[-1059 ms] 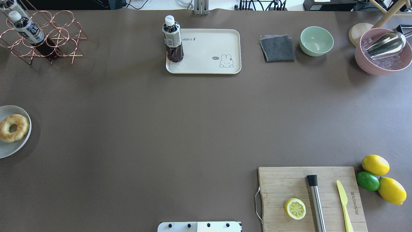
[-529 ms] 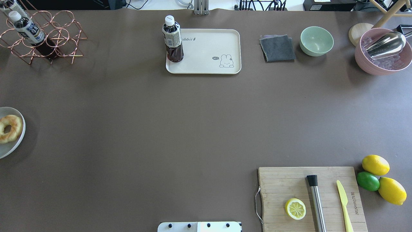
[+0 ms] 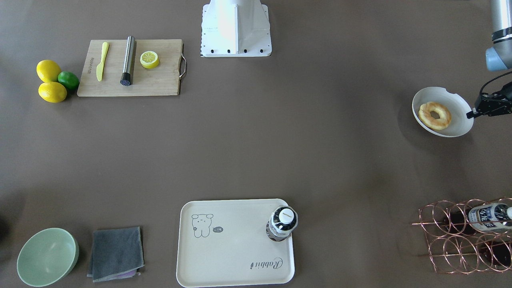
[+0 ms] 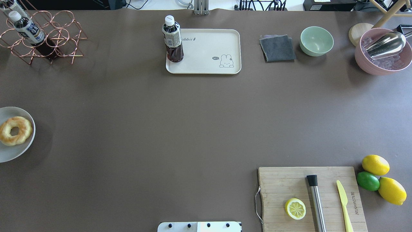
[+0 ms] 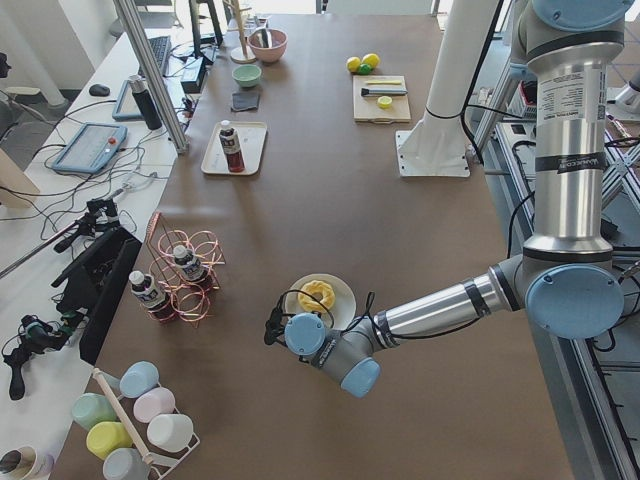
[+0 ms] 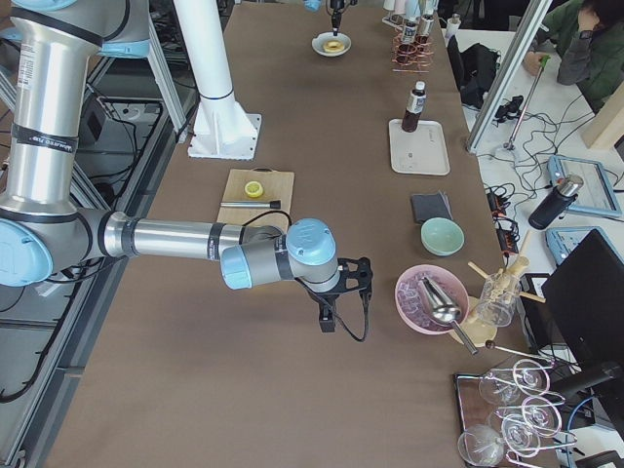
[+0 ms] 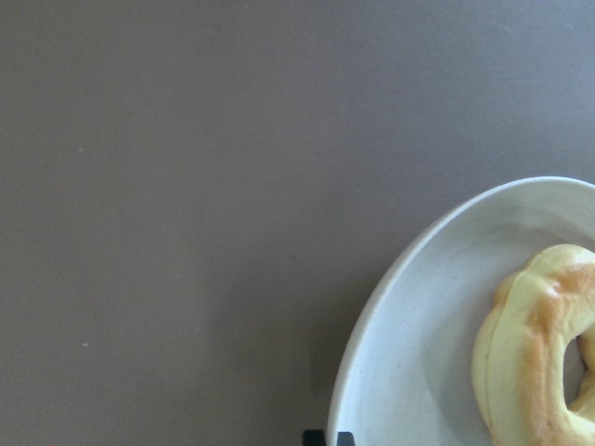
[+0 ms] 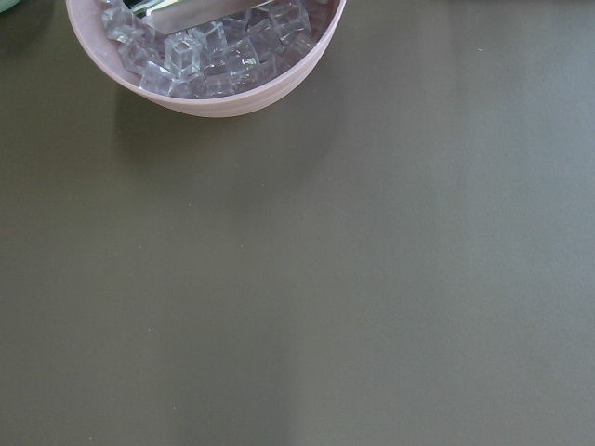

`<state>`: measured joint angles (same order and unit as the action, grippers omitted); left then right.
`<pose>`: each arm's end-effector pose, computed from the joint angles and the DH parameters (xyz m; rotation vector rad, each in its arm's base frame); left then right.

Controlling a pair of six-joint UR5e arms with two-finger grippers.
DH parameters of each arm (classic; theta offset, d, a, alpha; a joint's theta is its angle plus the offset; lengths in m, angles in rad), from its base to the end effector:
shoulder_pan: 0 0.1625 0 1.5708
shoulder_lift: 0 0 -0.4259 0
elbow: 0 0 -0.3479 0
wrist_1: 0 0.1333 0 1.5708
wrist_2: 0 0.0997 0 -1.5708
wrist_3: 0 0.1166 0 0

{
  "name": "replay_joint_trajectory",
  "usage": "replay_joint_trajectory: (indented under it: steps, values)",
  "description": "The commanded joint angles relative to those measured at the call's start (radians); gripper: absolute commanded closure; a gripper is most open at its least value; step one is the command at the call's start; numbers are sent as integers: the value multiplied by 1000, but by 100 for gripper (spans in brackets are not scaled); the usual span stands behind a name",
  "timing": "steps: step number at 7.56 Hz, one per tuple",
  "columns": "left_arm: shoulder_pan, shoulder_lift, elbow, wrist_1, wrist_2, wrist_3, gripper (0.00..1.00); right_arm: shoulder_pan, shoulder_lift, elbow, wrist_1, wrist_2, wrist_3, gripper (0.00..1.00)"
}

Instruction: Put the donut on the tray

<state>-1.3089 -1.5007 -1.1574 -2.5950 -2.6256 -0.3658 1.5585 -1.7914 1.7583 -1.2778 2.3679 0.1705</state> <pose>0.0710 -0.3881 0.7471 0.1476 1.1264 0.1925 0.0453 -0.3724 0.6427 0.1725 -0.8113 0.0455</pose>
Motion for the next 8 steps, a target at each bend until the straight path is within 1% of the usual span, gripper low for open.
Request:
replay_joint_trajectory:
  steps: [1, 2, 3, 4, 5, 6, 7, 8]
  values:
    - [-36, 10, -195, -3, -54, -280, 100, -21, 16, 26, -1, 8, 82, 0]
    - [-21, 17, -288, 0, -16, -388, 100, -106, 20, 77, -2, -7, 213, 0]
    - [49, 13, -373, 3, 39, -491, 100, -159, 61, 98, -2, -3, 318, 0]
    - [122, 7, -443, 6, 62, -613, 100, -217, 81, 127, -2, -4, 408, 0]
    - [201, 2, -520, 45, 115, -710, 100, -263, 98, 159, -2, 5, 493, 0]
    - [291, -13, -653, 202, 201, -746, 100, -328, 109, 217, -2, 5, 617, 0]
    - [345, -101, -761, 436, 255, -745, 100, -389, 139, 261, -2, -1, 755, 0]
    - [406, -256, -786, 628, 297, -751, 100, -444, 171, 297, -2, -4, 858, 0]
